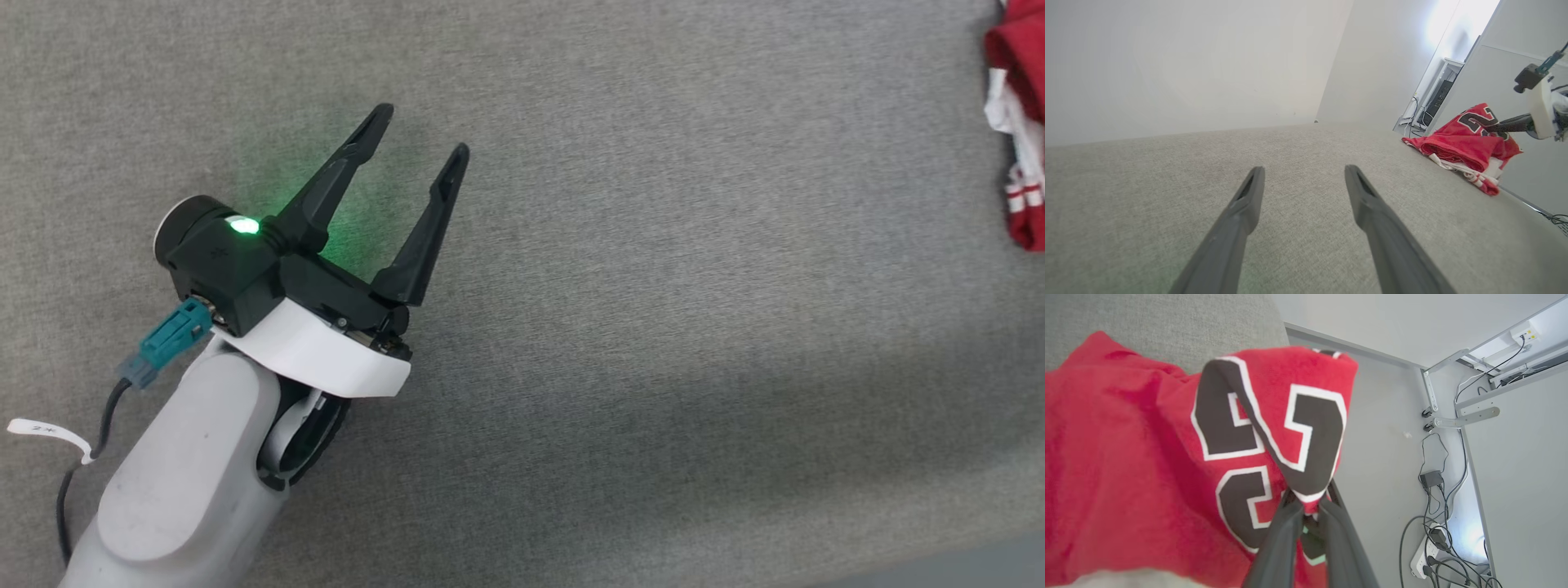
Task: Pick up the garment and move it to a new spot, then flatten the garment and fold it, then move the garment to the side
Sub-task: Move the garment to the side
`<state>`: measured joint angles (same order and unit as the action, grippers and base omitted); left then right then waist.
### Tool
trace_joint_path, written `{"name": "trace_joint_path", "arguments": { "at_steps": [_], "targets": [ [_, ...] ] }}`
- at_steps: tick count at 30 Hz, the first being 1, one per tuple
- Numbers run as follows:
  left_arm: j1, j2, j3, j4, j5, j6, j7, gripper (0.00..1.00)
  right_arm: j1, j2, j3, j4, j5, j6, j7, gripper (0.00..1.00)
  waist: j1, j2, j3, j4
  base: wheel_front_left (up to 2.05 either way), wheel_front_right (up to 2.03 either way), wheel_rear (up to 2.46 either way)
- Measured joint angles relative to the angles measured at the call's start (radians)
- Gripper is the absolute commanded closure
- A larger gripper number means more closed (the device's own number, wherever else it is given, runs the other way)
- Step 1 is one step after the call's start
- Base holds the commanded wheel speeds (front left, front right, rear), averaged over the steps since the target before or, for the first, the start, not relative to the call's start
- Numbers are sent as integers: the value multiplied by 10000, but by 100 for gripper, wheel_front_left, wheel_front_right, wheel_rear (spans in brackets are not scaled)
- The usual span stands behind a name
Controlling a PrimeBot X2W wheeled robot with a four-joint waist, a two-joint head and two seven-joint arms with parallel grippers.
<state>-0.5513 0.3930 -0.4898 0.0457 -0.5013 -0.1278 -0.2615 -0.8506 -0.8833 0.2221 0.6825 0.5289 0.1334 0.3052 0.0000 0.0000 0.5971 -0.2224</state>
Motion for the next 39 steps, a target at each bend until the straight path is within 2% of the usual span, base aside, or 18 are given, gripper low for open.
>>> {"name": "trace_joint_path", "arguments": {
  "at_steps": [6, 8, 11, 12, 13, 19, 23, 34, 39],
  "targets": [
    [-160, 0, -151, 67, -15, 0, 0, 0, -438, 771, 10, 1170, -445, 0, -606, 100, 0, 0, 115, 225, 0, 0, 0],
    [-159, 4, -107, 84, -29, 0, 0, 0, -594, 895, 35, 1476, -531, 0, -708, 89, 0, 0, 98, 280, 0, 0, 0],
    [-147, 54, 27, 79, -29, 0, 0, 0, -831, 959, 79, 1804, -554, 0, -759, 54, 0, 0, 43, 310, 0, 0, 0],
    [-133, 71, 77, 69, -29, 0, 0, 0, -922, 953, 56, 1923, -550, 0, -765, 24, 0, 0, 18, 314, 0, 0, 0],
    [-118, 94, 115, 54, -29, 0, 0, 0, -988, 945, 59, 1992, -550, 0, -763, 0, 0, 0, -9, 314, 0, 0, 0],
    [135, 90, 573, -44, -10, 0, 0, 0, -1214, 936, 88, 2161, -242, 0, -965, 0, 0, 0, -245, 295, 0, 0, 0],
    [428, 31, 901, -96, -8, 0, 0, 0, -1212, 1083, 293, 1841, 245, 0, -1279, 0, 0, 0, -489, 304, 0, 0, 0],
    [1386, -224, 2084, -247, 146, 0, 0, 0, -497, 2084, 913, 311, 1323, 0, -2926, 0, 0, 0, -1436, 544, 0, 0, 0],
    [2047, -403, 2976, -192, 376, 0, 0, 0, 269, 2596, 1254, -378, 1595, 0, -3942, 0, 0, 0, -2014, 782, 0, 0, 0]
  ]
}}
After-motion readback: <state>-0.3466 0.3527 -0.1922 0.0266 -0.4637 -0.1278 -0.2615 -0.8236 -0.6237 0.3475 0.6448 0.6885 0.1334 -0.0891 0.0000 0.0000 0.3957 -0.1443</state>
